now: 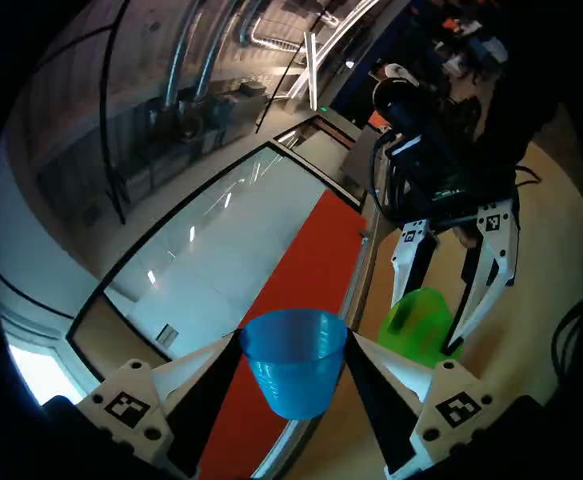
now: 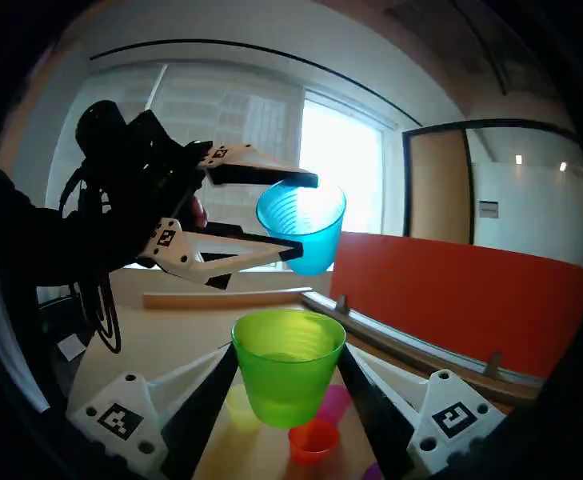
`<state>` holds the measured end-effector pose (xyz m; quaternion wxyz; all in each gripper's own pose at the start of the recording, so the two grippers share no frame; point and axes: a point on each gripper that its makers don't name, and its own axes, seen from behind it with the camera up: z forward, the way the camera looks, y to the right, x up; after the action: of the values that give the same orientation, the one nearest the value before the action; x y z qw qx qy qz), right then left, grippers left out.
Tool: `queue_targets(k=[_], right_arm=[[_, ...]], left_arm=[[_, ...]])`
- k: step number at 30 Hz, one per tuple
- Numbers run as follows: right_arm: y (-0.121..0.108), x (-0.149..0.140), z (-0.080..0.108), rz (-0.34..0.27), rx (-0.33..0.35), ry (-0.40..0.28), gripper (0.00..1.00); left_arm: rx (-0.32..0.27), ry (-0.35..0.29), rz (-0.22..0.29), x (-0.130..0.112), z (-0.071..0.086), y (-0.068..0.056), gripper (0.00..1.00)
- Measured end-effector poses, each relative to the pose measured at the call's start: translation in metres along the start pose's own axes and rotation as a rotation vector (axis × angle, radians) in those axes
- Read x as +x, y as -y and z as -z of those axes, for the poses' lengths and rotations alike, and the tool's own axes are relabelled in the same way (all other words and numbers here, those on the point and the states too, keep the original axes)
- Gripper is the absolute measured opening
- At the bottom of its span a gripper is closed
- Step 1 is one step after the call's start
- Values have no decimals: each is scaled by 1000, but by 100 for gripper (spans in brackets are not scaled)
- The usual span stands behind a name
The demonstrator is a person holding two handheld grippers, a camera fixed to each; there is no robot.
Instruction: Pour water
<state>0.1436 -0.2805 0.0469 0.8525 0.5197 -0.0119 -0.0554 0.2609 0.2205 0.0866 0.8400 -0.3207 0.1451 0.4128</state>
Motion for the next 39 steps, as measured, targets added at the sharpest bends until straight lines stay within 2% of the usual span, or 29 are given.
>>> queue_targets(k=[8, 13, 17, 23, 27, 35, 39], right_arm=[[1, 2, 1, 4, 0, 1, 90], [1, 3, 2, 6, -2, 1, 90], [2, 4, 2, 9, -1, 1, 90], [2, 5, 2, 10, 0, 2, 90], [2, 7, 3, 13, -1, 2, 90], [6, 11, 4, 17, 5, 3, 90], [7, 12, 6, 17, 10, 7, 90]], left_arm=[[-18, 18, 187, -11, 2, 0, 89], [-34, 35, 275, -19, 1, -2, 89], [-39, 50, 365, -25, 1, -3, 89], [-36, 71, 504, -36, 0, 2, 89], [-42, 85, 567, -43, 1, 1, 89], [-74, 110, 707, -54, 5, -9, 89], [-73, 115, 758, -58, 8, -12, 88]])
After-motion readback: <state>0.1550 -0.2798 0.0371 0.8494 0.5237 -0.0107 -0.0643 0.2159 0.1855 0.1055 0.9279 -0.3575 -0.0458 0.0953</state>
